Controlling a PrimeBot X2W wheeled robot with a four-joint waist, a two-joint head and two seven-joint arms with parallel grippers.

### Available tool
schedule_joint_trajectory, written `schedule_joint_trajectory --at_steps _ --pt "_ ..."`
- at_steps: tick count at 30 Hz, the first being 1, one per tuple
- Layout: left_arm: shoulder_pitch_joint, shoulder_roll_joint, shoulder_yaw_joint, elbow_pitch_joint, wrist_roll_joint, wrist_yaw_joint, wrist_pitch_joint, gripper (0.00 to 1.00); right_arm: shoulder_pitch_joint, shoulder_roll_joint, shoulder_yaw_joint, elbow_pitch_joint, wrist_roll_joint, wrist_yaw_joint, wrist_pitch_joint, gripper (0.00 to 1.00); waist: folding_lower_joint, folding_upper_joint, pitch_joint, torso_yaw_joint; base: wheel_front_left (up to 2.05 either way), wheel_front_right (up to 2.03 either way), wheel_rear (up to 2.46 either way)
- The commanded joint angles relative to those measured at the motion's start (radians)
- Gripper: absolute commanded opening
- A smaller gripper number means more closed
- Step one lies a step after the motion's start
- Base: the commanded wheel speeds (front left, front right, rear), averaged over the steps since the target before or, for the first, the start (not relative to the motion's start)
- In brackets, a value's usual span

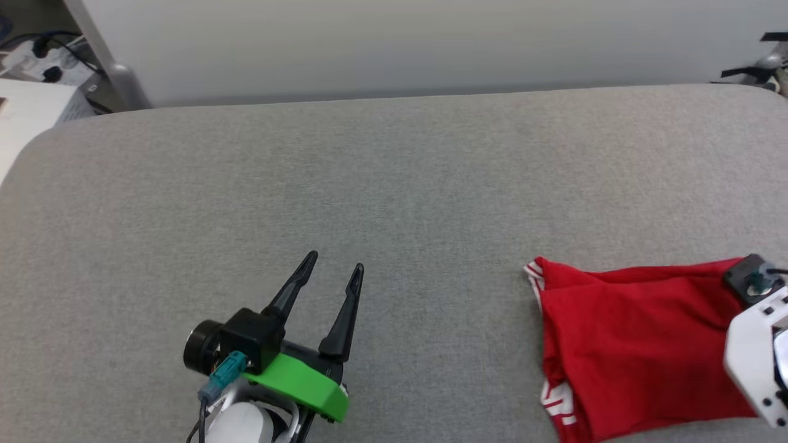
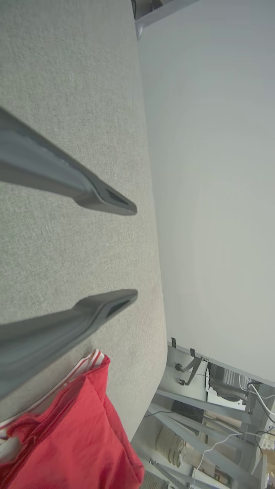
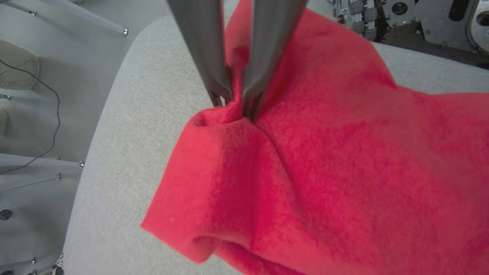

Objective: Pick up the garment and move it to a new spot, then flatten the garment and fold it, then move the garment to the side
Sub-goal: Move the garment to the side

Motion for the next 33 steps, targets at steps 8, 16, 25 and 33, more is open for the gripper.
schedule_joint_trajectory --at_steps 8,16,25,33 --pt "-0.102 0.033 -0.041 -0.05 0.007 -0.003 -0.006 1.0 -0.118 -0.198 -0.01 0.101 -0.034 -0.001 -0.184 0.0 0.0 -0.0001 0.188 -0.15 0.0 0.0 0.0" --pt "-0.2 0.105 -0.084 -0.115 0.012 -0.003 -0.006 1.0 -0.213 -0.203 -0.097 0.343 -0.064 -0.001 -0.347 0.0 0.0 -0.0001 0.334 -0.187 0.0 0.0 0.0" --pt "-0.27 0.175 -0.102 -0.24 -0.008 -0.003 0.028 1.0 -0.337 -0.118 -0.256 0.565 -0.149 -0.001 -0.534 0.0 0.0 -0.0001 0.458 -0.192 0.0 0.0 0.0" --pt "-0.276 0.213 -0.085 -0.309 -0.006 0.004 0.059 1.0 -0.433 -0.026 -0.355 0.675 -0.237 -0.001 -0.616 0.0 0.0 -0.0001 0.504 -0.197 0.0 0.0 0.0"
